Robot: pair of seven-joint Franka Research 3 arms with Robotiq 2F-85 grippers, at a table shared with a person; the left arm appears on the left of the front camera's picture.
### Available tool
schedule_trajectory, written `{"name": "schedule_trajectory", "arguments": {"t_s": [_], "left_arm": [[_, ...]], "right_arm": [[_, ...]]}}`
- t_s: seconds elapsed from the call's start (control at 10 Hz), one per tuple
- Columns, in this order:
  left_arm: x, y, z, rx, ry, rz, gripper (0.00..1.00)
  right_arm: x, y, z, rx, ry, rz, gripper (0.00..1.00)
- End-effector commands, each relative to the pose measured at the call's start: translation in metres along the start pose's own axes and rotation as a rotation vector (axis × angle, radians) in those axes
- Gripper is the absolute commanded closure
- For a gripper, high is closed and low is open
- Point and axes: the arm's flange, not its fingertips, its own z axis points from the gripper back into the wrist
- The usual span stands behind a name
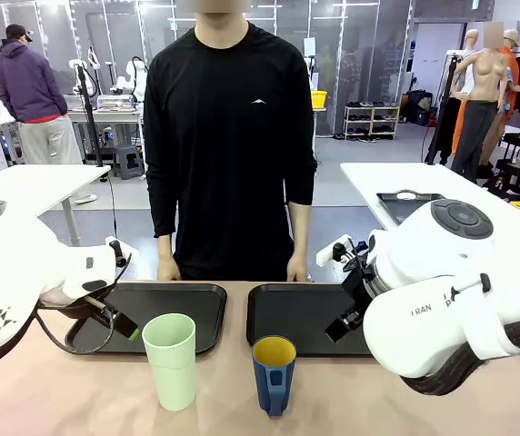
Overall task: Sort and store the cups by type.
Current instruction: Pick up the Reusable plastic cup.
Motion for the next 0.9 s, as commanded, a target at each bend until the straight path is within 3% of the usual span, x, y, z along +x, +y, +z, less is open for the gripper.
{"name": "schedule_trajectory", "arguments": {"t_s": [0.0, 0.2, 0.4, 0.5, 0.8], "left_arm": [[0.012, -0.002, 0.021, 0.05, 0.001, 0.066, 0.0], [0.02, -0.004, 0.056, 0.114, 0.024, 0.195, 0.0], [0.025, -0.008, 0.088, 0.074, 0.022, 0.368, 0.0], [0.028, -0.012, 0.098, 0.073, 0.012, 0.368, 0.0], [0.03, -0.022, 0.109, 0.132, -0.002, 0.297, 0.0]], "right_arm": [[0.02, 0.013, 0.03, -0.053, 0.073, -0.12, 0.0], [0.036, 0.026, 0.076, -0.078, 0.083, -0.212, 0.0], [0.047, 0.029, 0.104, -0.11, 0.092, -0.309, 0.0], [0.051, 0.03, 0.111, -0.157, 0.105, -0.386, 0.0], [0.049, 0.034, 0.118, -0.166, 0.071, -0.364, 0.0]]}}
